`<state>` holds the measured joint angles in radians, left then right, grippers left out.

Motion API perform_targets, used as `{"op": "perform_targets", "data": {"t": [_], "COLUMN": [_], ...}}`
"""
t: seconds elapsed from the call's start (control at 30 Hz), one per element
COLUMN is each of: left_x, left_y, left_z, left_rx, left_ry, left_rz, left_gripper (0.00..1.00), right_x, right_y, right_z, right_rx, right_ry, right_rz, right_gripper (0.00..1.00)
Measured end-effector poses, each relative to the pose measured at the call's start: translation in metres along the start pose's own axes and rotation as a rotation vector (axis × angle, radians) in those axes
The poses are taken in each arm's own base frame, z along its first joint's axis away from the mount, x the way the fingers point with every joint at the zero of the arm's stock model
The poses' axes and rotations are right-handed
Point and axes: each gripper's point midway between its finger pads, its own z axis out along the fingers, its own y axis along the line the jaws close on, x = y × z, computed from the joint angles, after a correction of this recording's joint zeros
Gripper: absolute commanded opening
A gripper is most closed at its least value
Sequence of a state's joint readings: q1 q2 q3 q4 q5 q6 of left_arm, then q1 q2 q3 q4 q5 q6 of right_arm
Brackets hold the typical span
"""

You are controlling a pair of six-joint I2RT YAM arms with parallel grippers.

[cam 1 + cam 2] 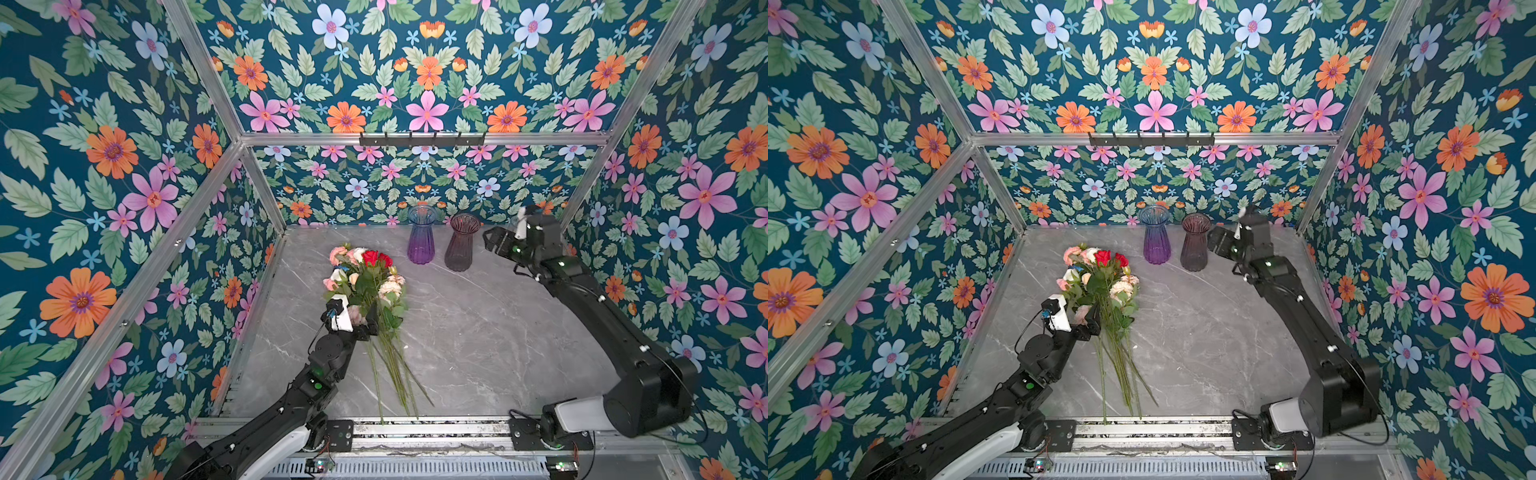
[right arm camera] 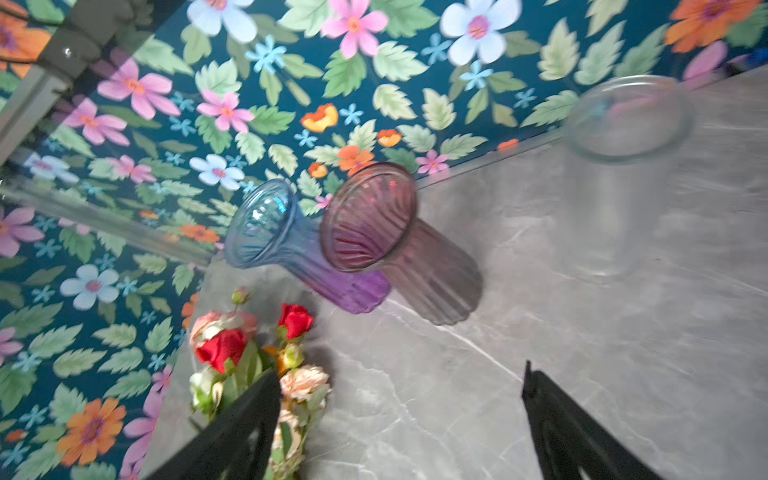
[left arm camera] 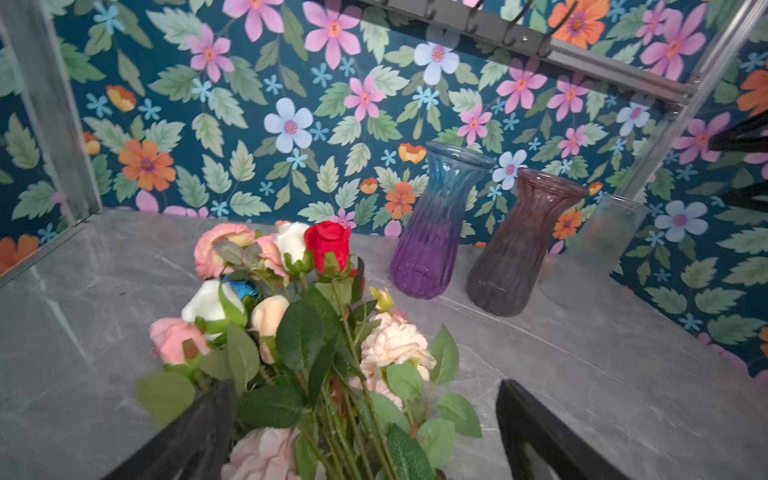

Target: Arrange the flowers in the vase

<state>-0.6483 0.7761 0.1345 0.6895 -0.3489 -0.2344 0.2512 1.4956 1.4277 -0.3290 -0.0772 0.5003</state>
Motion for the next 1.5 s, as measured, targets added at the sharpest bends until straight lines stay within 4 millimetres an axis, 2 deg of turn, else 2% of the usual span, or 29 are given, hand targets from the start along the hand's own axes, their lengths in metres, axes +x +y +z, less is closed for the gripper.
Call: {"op": "perform_targets", "data": {"t": [0.1,0.17,0.27,0.37,0.43,0.57,0.73,0.87,1.0,1.23,1.5], "left_x": [0.006,0.007,0.010,0.011,0.011,0.009,0.010,0.010,0.011,0.012,0.013], "left_y": [-0.002,-0.002,0.000,0.001,0.001,0.001,0.001,0.000,-0.003,-0.007,-0.010], "left_z": [0.001,0.003,0.002,0.001,0.000,0.000,0.000,0.002,0.004,0.007,0.007], "left_rx": [0.009,0.009,0.003,0.002,0.003,0.006,0.005,0.009,0.021,0.035,0.048], "left_ry": [0.019,0.021,0.021,0.018,0.016,0.004,0.006,0.011,0.019,0.029,0.037], "left_rz": [0.005,0.002,-0.012,-0.018,-0.019,-0.024,-0.023,-0.021,-0.019,-0.012,-0.010], "left_gripper": [1.00,1.00,1.00,1.00,1.00,1.00,1.00,1.00,1.00,1.00,1.00], "right_x": [-0.016,-0.014,-0.003,0.009,0.010,0.005,-0.002,-0.017,-0.019,-0.013,-0.001], "right_y": [0.038,0.049,0.047,0.050,0.051,0.030,0.009,-0.011,-0.034,-0.043,-0.041], "right_z": [0.029,0.049,0.070,0.072,0.072,0.073,0.072,0.086,0.100,0.117,0.127], "right_rx": [-0.072,-0.096,-0.038,0.023,0.070,0.204,0.322,0.353,0.370,0.316,0.296], "right_ry": [0.056,0.115,0.194,0.240,0.243,0.232,0.220,0.217,0.249,0.303,0.341], "right_rz": [-0.016,0.007,0.036,0.017,-0.002,-0.027,-0.061,-0.030,0.014,0.095,0.119], "right_gripper": [0.71,0.69,0.69,0.68,0.62,0.51,0.49,0.39,0.34,0.29,0.13]}}
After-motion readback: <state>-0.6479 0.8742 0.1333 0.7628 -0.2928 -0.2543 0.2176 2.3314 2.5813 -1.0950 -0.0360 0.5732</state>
